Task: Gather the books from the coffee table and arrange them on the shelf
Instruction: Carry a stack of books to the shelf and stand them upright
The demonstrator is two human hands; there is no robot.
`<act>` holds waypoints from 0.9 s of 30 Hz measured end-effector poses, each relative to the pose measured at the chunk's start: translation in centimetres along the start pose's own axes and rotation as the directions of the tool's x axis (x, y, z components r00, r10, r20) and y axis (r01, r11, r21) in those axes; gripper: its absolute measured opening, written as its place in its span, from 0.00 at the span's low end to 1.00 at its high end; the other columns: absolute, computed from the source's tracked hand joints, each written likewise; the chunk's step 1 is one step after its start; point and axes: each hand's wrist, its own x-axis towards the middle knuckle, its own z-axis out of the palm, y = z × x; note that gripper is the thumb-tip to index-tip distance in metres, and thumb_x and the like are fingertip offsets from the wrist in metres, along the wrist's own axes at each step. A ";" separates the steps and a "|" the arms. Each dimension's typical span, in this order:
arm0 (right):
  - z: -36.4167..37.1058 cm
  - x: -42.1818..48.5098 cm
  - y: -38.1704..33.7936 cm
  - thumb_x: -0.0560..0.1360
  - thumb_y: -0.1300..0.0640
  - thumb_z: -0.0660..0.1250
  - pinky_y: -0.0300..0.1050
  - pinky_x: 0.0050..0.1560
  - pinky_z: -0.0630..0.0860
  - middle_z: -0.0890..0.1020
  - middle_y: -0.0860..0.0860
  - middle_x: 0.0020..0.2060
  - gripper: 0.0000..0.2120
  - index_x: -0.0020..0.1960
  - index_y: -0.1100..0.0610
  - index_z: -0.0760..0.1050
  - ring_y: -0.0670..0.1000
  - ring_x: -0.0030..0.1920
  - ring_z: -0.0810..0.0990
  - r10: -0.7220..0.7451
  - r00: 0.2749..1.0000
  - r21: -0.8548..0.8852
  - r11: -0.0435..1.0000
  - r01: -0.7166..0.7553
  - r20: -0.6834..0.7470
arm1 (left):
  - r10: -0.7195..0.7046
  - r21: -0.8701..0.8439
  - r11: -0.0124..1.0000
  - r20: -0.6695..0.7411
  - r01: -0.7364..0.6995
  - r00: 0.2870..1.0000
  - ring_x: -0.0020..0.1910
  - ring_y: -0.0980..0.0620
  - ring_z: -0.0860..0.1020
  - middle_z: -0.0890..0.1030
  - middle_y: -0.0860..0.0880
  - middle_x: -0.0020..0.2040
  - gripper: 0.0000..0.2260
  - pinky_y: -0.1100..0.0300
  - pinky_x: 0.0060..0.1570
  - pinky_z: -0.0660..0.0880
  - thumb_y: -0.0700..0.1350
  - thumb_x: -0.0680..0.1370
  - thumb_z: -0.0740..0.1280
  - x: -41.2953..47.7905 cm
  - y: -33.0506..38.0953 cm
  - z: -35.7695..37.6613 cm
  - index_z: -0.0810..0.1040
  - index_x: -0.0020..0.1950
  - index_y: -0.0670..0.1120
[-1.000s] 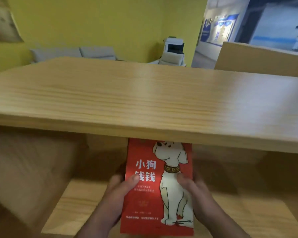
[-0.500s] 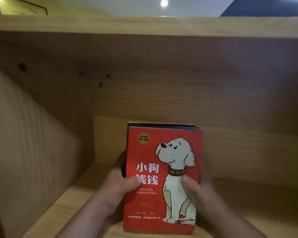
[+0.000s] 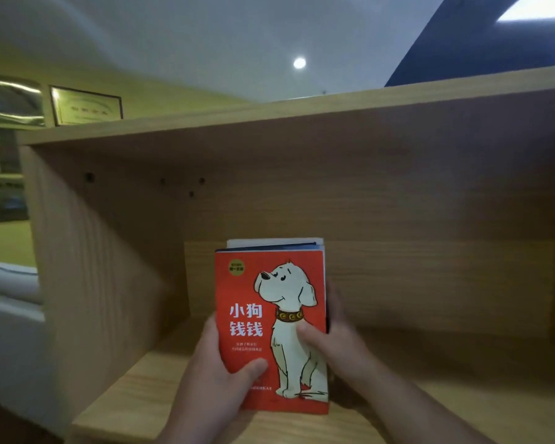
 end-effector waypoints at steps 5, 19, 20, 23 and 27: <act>0.0 0.0 -0.2 0.70 0.36 0.70 0.47 0.44 0.84 0.83 0.48 0.60 0.24 0.62 0.22 0.64 0.49 0.53 0.87 0.055 0.997 0.097 0.994 -0.050 -0.052 | -0.050 0.187 0.979 -0.158 0.079 0.986 0.66 0.51 0.71 0.70 0.56 0.65 0.41 0.43 0.64 0.74 0.56 0.66 0.78 0.3 -0.3 -0.1 0.60 0.73 0.59; 0.2 0.1 -0.5 0.69 0.35 0.73 0.50 0.59 0.82 0.87 0.45 0.54 0.25 0.62 0.44 0.78 0.46 0.54 0.86 0.194 0.968 -0.118 0.977 -0.177 0.158 | 0.034 0.197 0.979 0.079 -0.049 0.996 0.65 0.57 0.69 0.64 0.62 0.62 0.43 0.49 0.68 0.72 0.58 0.65 0.75 -1.3 -0.1 -1.2 0.58 0.75 0.58; 0.3 -0.1 -0.4 0.69 0.36 0.75 0.45 0.57 0.82 0.87 0.43 0.54 0.26 0.63 0.43 0.77 0.44 0.54 0.86 0.187 0.966 -0.135 0.977 -0.164 0.180 | 0.026 0.217 0.975 0.097 -0.046 0.995 0.65 0.58 0.69 0.64 0.62 0.63 0.47 0.48 0.67 0.72 0.61 0.59 0.76 -1.1 -0.1 -1.3 0.57 0.74 0.60; 0.7 -0.2 0.4 0.68 0.44 0.79 0.43 0.60 0.81 0.85 0.41 0.58 0.31 0.68 0.44 0.74 0.42 0.59 0.84 0.154 0.958 -0.177 0.978 -0.112 0.243 | 0.031 0.214 0.975 0.120 -0.056 0.992 0.62 0.59 0.71 0.65 0.63 0.62 0.47 0.49 0.65 0.74 0.64 0.55 0.76 -0.8 -0.2 -2.1 0.59 0.71 0.64; 2.4 0.1 0.9 0.69 0.51 0.81 0.46 0.63 0.81 0.84 0.41 0.60 0.38 0.72 0.37 0.66 0.42 0.61 0.82 0.160 0.947 -0.272 0.959 -0.082 0.278 | 0.014 0.119 0.992 0.190 -0.037 0.982 0.57 0.61 0.73 0.66 0.66 0.59 0.31 0.60 0.59 0.75 0.52 0.66 0.79 0.4 -1.0 -4.2 0.64 0.59 0.69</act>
